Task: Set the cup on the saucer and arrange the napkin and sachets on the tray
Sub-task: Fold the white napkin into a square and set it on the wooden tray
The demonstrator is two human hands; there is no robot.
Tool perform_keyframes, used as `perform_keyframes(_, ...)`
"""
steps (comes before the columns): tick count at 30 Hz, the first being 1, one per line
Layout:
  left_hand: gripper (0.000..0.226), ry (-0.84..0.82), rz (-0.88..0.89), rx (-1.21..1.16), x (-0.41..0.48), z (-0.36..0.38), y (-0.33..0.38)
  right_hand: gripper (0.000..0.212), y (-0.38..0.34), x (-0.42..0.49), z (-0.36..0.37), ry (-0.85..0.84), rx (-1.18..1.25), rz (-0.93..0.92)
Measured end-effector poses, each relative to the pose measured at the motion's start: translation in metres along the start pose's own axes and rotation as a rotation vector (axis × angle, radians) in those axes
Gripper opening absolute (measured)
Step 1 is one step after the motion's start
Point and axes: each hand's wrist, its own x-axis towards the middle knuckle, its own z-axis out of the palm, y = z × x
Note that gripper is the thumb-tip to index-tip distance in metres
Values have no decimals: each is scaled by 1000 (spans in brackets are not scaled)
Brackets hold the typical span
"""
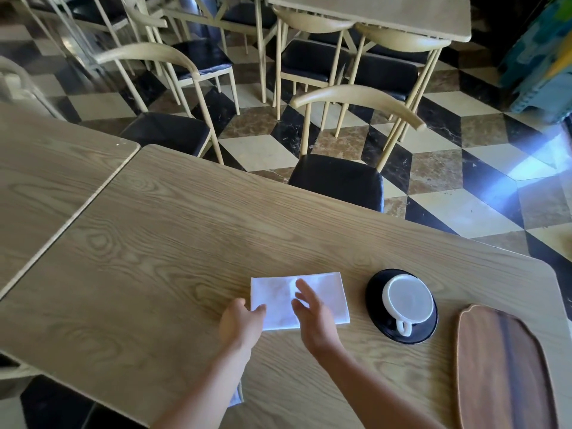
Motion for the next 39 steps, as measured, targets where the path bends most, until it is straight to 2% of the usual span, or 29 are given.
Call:
perform_keyframes(3, 28, -27, -18, -76, 4, -1, 3, 48, -10, 5, 4, -76, 105, 92)
perform_keyframes(6, 42, -57, -28, -209, 5, -1, 4, 46, -12, 4, 1, -97, 116, 115)
perform_keyframes(9, 49, -37, -9, -240, 4, 1, 3, 48, -13, 2, -2, -84, 108, 97)
perform_keyframes(12, 46, -5, 23, -234, 3, 2, 0, 41, -8, -7, -2, -2, 69, 101)
perform_keyframes(14, 39, -6, 13, -275, 3, 2, -1, 28, 0, -16, -1, 50, 54, 113)
perform_keyframes(16, 32, -9, -4, -322, 1, 1, 1, 19, 7, -23, -1, 18, -7, 97)
perform_keyframes(19, 30, -1, 29, -314, -3, -1, 2, 12, 12, -26, -6, -32, -27, 55)
perform_keyframes(22, 28, 4, 81, -287, -6, -5, 4, 14, 5, -27, -12, 53, -4, 32)
perform_keyframes(25, 23, 40, 184, -238, -9, -6, 8, 36, 6, -25, -28, 325, -190, -5)
perform_keyframes(27, 23, 79, 257, -221, -12, -5, 12, 44, 11, -21, -39, 425, -330, -81)
perform_keyframes(31, 18, 136, 333, -264, -19, 2, 24, 38, 19, -17, -42, 283, -518, -63)
perform_keyframes(34, 5, 119, 380, -324, -27, 13, 39, 36, 20, -18, -44, 283, -427, -82)
perform_keyframes(35, 5, 123, 401, -313, -31, 17, 44, 42, 20, -17, -46, 301, -375, -81)
perform_keyframes(37, 5, 135, 452, -253, -38, 27, 54, 45, 17, -15, -50, 319, -280, -19)
perform_keyframes(39, 3, 137, 499, -195, -45, 39, 65, 36, 16, -14, -54, 317, -196, 55)
